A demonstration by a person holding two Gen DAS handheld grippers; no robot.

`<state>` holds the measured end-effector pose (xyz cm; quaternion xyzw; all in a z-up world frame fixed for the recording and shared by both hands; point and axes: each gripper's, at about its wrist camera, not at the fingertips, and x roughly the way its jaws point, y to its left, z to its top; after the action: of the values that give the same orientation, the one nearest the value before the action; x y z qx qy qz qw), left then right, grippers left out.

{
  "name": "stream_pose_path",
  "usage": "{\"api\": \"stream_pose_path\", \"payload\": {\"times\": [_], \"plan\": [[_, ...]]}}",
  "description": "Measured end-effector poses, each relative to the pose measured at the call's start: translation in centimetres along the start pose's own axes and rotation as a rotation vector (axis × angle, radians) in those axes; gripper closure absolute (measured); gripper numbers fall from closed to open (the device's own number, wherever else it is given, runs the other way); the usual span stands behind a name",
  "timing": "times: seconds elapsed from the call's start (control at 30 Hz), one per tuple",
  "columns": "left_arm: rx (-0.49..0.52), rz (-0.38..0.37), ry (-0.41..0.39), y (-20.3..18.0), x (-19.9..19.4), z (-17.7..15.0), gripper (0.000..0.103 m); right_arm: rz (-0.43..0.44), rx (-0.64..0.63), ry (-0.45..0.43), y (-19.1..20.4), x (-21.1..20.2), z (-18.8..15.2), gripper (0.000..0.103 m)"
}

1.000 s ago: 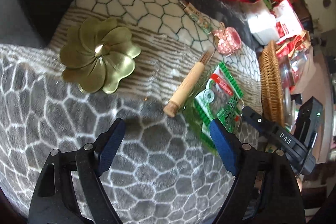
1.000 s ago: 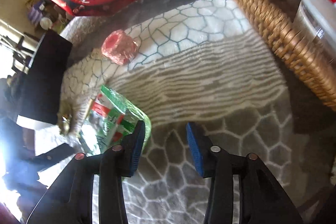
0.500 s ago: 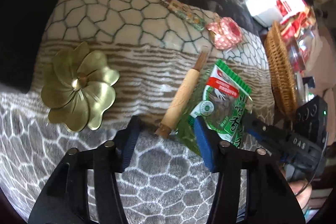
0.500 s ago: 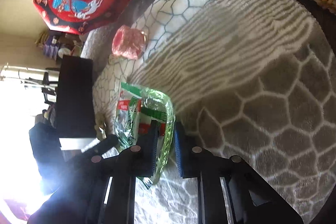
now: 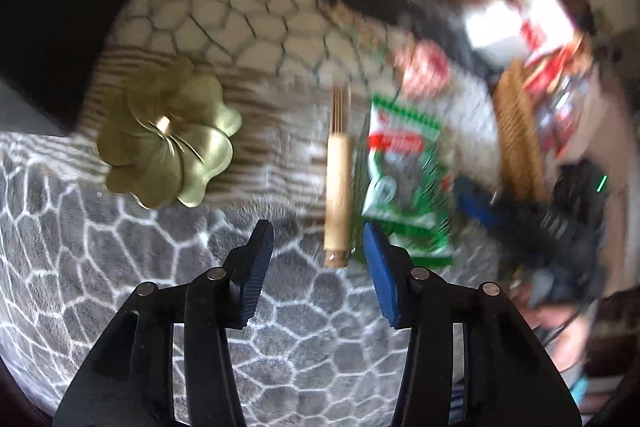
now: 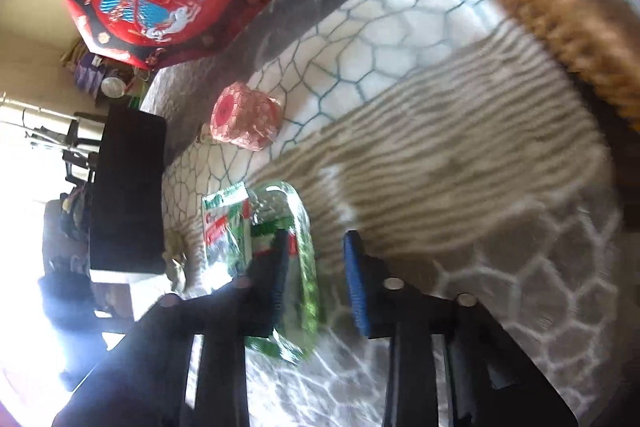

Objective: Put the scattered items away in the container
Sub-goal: 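Grasp the seaweed bag with the left tool while the right tool grasps the glass dish, then carry the seaweed bag and green glass dish into the box and open both tools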

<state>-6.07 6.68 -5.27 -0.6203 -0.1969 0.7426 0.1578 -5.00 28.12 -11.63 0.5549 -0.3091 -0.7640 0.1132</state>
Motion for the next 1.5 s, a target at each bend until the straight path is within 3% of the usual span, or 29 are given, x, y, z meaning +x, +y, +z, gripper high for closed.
{"api": "stream_pose_path", "payload": {"times": [0.13, 0.4, 0.63, 0.77, 0.83, 0.97, 1.3, 1.5], "plan": [[0.006, -0.06, -0.017, -1.5, -0.1, 1.7, 0.059, 0.065, 0.04, 0.024, -0.8, -0.1, -1.4, 0.073], [0.027, -0.008, 0.039, -2.0, 2.6, 2.5, 0.059, 0.092, 0.057, 0.037, -0.8, 0.9, -1.0, 0.075], [0.041, -0.052, 0.066, -1.9, 4.8, 2.1, 0.058, 0.097, 0.012, 0.063, 0.4, 2.2, -0.2, 0.077], [0.088, -0.02, 0.044, -2.8, 4.9, 1.7, 0.058, 0.071, -0.029, 0.069, 0.9, 2.4, 0.0, 0.081], [0.059, -0.037, 0.039, -2.2, 4.8, 1.8, 0.065, 0.074, -0.031, 0.073, 0.8, 2.5, 0.0, 0.082], [0.044, -0.051, 0.043, -1.9, 4.5, 1.7, 0.066, 0.049, -0.039, 0.067, 1.3, 2.2, -0.1, 0.083], [0.043, -0.115, 0.005, -2.4, 0.5, 2.3, 0.066, 0.068, -0.098, 0.036, 4.3, -0.5, 0.5, 0.084], [0.035, -0.127, -0.061, -2.2, -4.5, 3.9, 0.066, 0.084, -0.164, 0.004, 9.3, -2.9, 1.6, 0.086]]}}
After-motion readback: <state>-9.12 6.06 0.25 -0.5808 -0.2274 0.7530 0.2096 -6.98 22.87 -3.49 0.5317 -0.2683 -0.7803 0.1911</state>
